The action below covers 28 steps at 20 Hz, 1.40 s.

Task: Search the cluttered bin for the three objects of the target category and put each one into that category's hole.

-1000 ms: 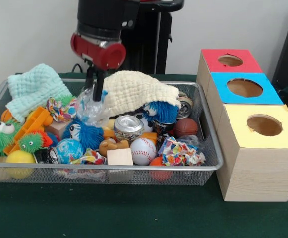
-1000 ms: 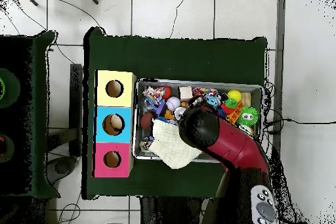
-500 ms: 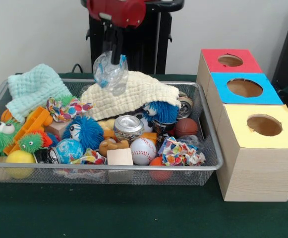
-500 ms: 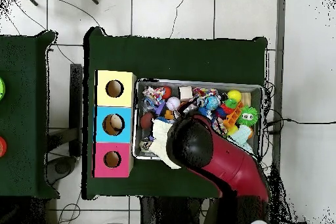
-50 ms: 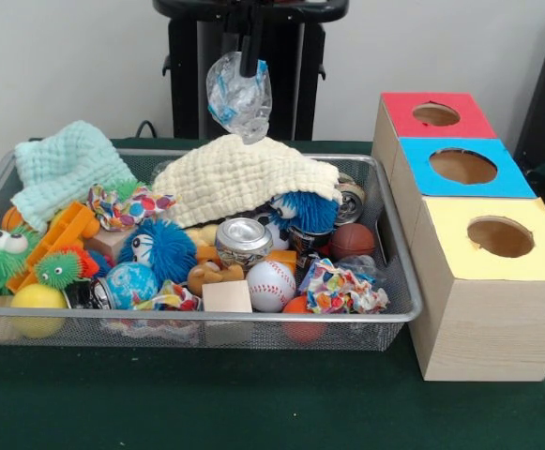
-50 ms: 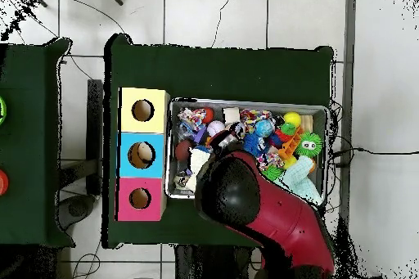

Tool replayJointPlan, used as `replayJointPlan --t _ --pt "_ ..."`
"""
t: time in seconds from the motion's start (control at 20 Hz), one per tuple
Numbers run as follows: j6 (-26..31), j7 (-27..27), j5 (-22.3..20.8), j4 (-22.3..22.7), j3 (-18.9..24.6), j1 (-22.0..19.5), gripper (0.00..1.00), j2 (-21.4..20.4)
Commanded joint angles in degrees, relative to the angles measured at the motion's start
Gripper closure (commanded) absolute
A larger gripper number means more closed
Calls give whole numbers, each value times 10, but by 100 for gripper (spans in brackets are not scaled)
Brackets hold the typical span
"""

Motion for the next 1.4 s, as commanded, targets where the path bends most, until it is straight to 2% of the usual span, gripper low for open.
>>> replayJointPlan --t 0.05,0.6,1.05,1.15,1.4 --pt "62 3 -19 62 69 -14 100 -6" --pt "58 18 -12 90 82 -10 100 -27" --pt "26 48 -5 116 91 10 100 -26" --pt "1 52 -4 128 105 10 100 -17" --pt "-69 116 -1 145 79 71 100 6"
